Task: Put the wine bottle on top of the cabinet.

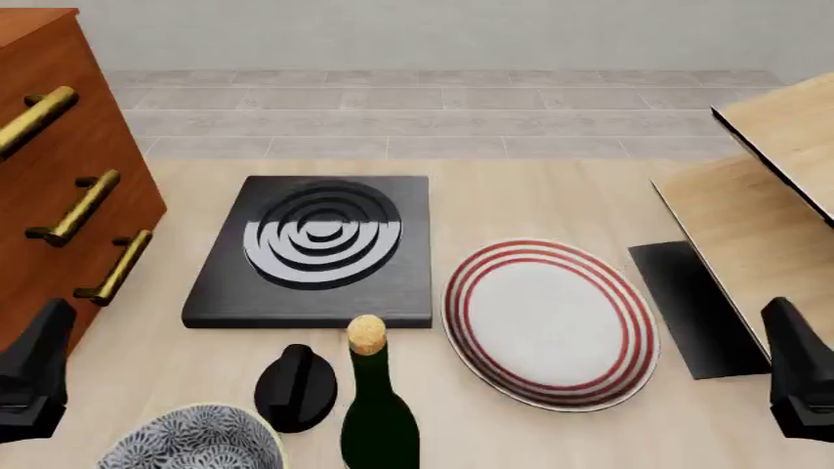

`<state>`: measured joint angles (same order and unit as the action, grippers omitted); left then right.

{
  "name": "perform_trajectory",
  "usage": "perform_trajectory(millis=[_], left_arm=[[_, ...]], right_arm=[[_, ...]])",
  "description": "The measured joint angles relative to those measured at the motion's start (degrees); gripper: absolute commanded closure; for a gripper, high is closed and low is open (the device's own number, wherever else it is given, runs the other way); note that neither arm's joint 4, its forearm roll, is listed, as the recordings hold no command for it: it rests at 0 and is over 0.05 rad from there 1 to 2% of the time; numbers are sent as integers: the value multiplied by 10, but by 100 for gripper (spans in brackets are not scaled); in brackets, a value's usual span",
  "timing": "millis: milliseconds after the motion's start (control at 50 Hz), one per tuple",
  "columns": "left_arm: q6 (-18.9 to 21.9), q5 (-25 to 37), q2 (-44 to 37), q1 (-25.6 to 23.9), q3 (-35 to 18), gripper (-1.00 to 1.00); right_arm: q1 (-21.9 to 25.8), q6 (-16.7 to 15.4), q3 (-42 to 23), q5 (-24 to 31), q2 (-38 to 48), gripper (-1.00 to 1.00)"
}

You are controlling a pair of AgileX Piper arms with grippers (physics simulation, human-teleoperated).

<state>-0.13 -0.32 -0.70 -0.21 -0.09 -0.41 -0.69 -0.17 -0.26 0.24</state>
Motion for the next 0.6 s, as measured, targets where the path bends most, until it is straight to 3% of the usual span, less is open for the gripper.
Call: perform_trajectory(millis=[300, 600], left_arm=[[-2, 5, 5, -13, -15, -100], [1, 53, 7, -100, -87, -100]], right_arm=[[1, -10, 0, -3, 2, -100], [1, -11, 0, -4, 2, -100]])
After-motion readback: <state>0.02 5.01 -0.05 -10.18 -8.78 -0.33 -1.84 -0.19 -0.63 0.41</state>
